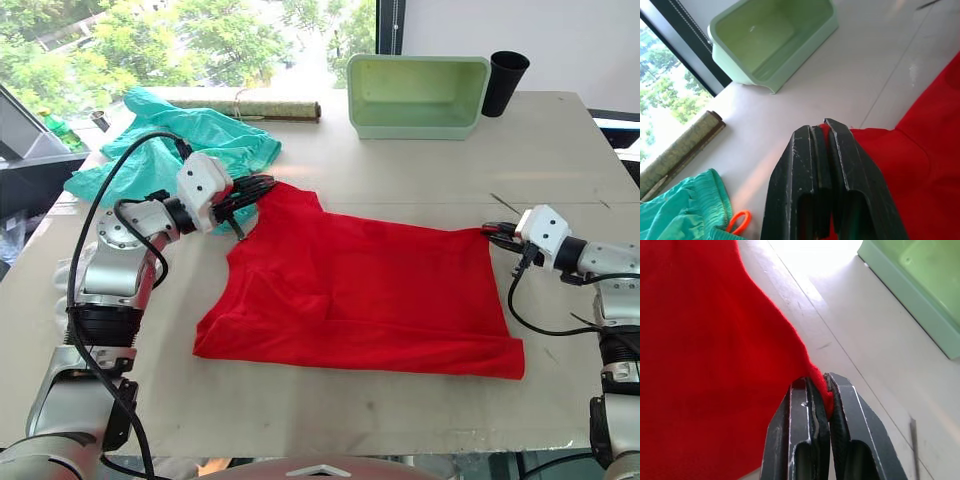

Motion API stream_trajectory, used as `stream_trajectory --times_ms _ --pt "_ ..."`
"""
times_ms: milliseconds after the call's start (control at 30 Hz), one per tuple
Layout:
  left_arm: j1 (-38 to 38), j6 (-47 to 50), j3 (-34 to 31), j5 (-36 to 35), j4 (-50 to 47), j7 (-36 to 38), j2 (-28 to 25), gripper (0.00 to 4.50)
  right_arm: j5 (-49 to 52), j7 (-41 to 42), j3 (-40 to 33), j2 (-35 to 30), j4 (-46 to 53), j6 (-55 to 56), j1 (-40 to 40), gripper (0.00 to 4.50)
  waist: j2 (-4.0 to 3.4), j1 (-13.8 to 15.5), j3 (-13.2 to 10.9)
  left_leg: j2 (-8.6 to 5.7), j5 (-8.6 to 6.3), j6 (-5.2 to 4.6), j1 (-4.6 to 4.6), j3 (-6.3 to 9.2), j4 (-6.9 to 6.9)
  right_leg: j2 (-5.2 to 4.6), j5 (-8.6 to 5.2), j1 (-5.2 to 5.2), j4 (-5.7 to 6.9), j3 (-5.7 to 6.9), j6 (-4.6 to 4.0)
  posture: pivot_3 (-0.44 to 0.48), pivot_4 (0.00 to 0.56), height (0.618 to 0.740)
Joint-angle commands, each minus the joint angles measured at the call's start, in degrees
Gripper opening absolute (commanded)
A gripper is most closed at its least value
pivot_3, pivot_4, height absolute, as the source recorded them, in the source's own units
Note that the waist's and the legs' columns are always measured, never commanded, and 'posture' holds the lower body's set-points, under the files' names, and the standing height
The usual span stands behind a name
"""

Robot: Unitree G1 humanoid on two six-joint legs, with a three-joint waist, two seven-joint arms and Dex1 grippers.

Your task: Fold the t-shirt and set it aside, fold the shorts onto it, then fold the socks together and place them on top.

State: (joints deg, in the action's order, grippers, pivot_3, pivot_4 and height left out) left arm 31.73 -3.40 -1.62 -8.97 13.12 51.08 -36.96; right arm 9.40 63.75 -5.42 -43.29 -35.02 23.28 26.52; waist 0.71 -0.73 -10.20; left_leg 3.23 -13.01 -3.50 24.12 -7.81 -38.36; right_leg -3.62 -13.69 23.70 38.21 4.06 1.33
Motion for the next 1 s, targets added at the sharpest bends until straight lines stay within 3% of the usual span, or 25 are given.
stream_trajectory --times_ms 33,233,467,767,1000 --pt "-0.8 -2.7 -1.8 0.7 1.3 -0.7 -1.8 0.0 0.0 -2.6 -0.9 -0.8 1.7 -4.0 -0.1 0.02 0.0 0.0 0.0 0.0 0.0 0.0 0.0 0.0 0.0 0.0 0.0 0.0 0.0 0.0 0.0 0.0 0.15 0.74" --pt "0.4 -1.7 -3.3 0.8 3.6 -4.9 -1.3 0.0 -2.8 -7.4 0.0 -0.3 -4.0 -8.4 5.4 0.02 0.0 -0.1 0.0 0.0 0.0 -0.01 -0.01 0.0 0.0 -0.02 0.0 0.0 0.02 0.0 0.0 0.0 0.15 0.74" --pt "0.0 -1.7 -2.1 0.8 1.9 -5.8 -0.1 0.0 -5.6 -10.8 0.6 -0.6 -10.0 -6.4 10.0 0.02 0.0 0.1 0.0 -0.01 0.0 0.0 0.0 0.01 0.01 -0.04 0.0 0.0 0.03 0.02 0.0 0.0 0.15 0.74" --pt "-0.4 -2.7 -2.1 0.1 2.3 -5.1 0.3 0.0 -5.8 -8.8 1.2 -0.8 -8.8 -3.7 7.9 0.02 0.0 -0.1 0.0 0.0 0.0 0.0 0.01 0.0 0.02 -0.02 0.0 0.0 0.01 0.02 0.0 0.0 0.15 0.74" --pt "-5.0 -4.4 -1.8 -0.5 -0.8 -2.4 -0.8 0.0 -5.1 -6.6 1.5 -1.5 -7.3 -1.6 5.4 0.02 0.0 -0.1 0.0 0.0 0.0 0.0 -0.01 -0.02 0.03 -0.05 0.0 0.01 0.01 0.01 0.0 0.0 0.15 0.74"
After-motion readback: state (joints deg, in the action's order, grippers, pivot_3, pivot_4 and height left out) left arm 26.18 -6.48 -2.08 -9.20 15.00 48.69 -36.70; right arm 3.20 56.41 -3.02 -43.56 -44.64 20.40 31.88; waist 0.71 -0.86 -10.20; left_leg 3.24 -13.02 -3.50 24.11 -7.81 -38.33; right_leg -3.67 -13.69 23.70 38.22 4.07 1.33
